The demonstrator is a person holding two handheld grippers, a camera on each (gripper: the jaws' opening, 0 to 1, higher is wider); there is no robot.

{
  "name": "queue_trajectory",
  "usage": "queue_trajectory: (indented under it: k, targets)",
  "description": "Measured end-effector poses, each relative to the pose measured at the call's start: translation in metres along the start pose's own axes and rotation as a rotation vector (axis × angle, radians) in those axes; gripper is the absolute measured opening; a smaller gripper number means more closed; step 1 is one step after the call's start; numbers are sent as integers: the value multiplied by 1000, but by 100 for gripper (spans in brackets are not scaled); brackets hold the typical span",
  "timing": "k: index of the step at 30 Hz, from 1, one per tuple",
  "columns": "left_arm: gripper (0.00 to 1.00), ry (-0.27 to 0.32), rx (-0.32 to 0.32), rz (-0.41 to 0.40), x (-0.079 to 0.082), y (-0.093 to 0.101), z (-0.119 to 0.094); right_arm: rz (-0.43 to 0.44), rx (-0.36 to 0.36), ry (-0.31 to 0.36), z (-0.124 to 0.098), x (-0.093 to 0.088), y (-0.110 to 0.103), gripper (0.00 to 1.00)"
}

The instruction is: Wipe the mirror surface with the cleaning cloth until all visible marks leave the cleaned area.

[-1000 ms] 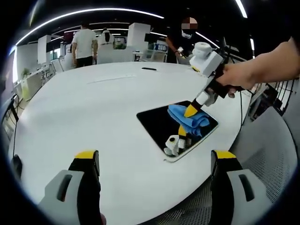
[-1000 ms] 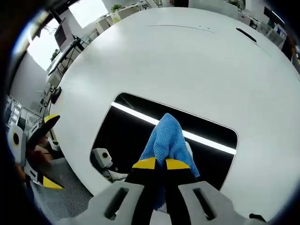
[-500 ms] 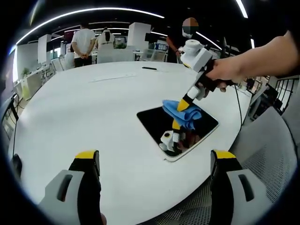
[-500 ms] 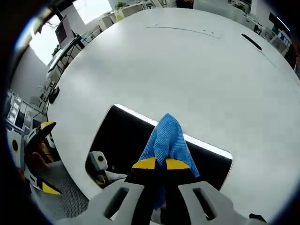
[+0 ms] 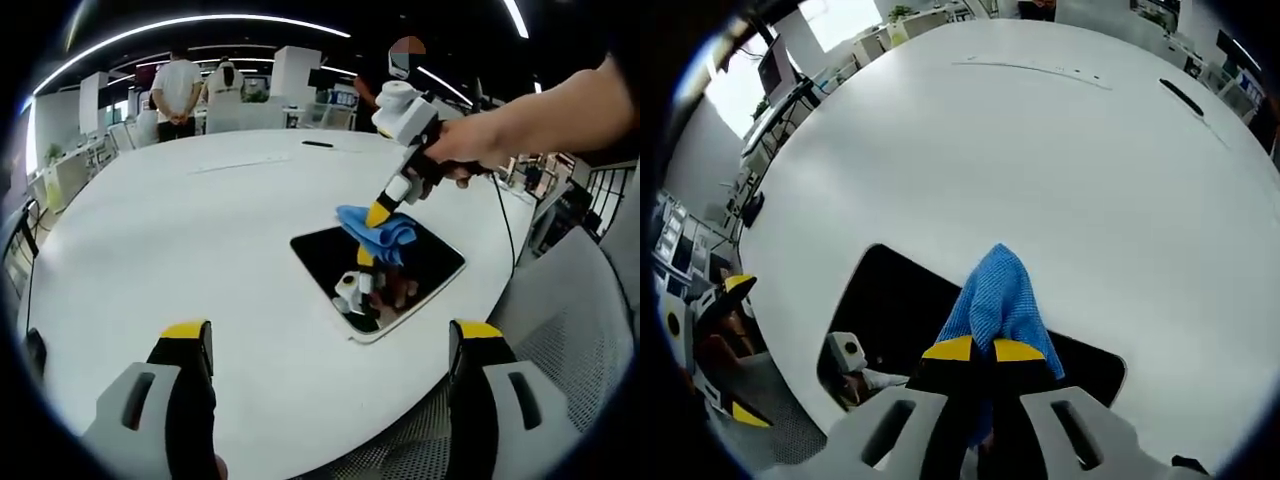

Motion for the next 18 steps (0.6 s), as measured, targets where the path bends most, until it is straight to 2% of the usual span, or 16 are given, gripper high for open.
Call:
queue_trajectory:
  k: [8,18]
  targets:
    - [96,-3,-4,7,0,0,0,7,-8,3,6,10,6,0]
    - [96,-10,-8,7,-1,1,0,8,2,19,8,8,8,0]
Point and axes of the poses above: the point that each gripper's makers call its tool centre point, and the gripper's own axes: z roughly forward along the fingers, y roughly to its right, x roughly out of its top, the point moved 8 cm from there along -z, roughly backward along the fingers, and after that the axes turned 10 degrees about -z, right-handed, at the moved point
